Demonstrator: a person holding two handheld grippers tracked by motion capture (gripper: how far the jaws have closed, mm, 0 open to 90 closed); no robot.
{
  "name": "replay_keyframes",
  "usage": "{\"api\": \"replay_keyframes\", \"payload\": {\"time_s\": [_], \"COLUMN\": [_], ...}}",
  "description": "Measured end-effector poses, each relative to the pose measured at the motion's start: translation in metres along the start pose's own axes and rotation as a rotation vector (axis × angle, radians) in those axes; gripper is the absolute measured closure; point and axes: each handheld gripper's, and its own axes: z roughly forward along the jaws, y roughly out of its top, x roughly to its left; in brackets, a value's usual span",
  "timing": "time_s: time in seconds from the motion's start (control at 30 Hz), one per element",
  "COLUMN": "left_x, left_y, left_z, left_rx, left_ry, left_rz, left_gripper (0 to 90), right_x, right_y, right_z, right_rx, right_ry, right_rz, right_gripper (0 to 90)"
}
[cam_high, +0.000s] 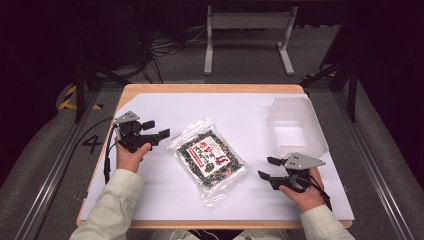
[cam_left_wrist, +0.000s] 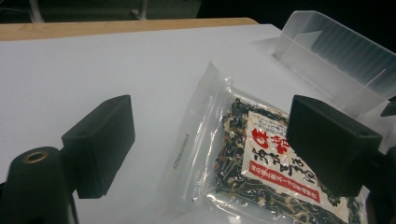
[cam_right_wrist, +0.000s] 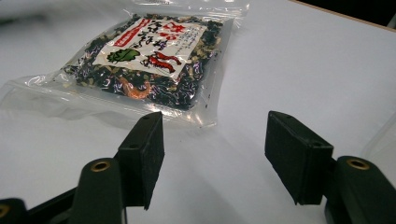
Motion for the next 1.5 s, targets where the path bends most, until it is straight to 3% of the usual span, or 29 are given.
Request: {"api": "replay_keyframes", "payload": {"time_s": [0.1, 0.3, 0.5, 0.87, 1.13, 1.5], "left_x": [0.002, 0.003, 0.009, 0.013, 0.015, 0.015], "left_y": [-0.001, -0.007, -0.015, -0.023, -0.029, -0.032], "left_z": [0.004, 0.018, 0.029, 0.041, 0.049, 0.054], "left_rx": [0.010, 0.085, 0.128, 0.204, 0.260, 0.299], "left_ry": [0.008, 0.060, 0.032, 0.045, 0.044, 0.017], "left_rz": [-0.005, 0.006, -0.033, -0.040, -0.069, -0.058], "left_gripper": [16.7, 21.5, 22.7, 25.0, 25.9, 30.5], "right_x": [0.000, 0.000, 0.001, 0.002, 0.002, 0.003], "right_y": [-0.001, -0.001, -0.001, -0.001, -0.001, -0.001], "right_z": [0.000, 0.000, 0.001, 0.001, 0.001, 0.001], "right_rx": [0.002, 0.003, 0.003, 0.004, 0.006, 0.005], "right_ry": [-0.003, -0.002, -0.003, -0.002, -0.002, 0.003], "right_rz": [-0.001, -0.002, -0.004, -0.005, -0.005, -0.002], "right_gripper": [37.6, 36.5, 35.9, 34.8, 34.4, 34.2]}}
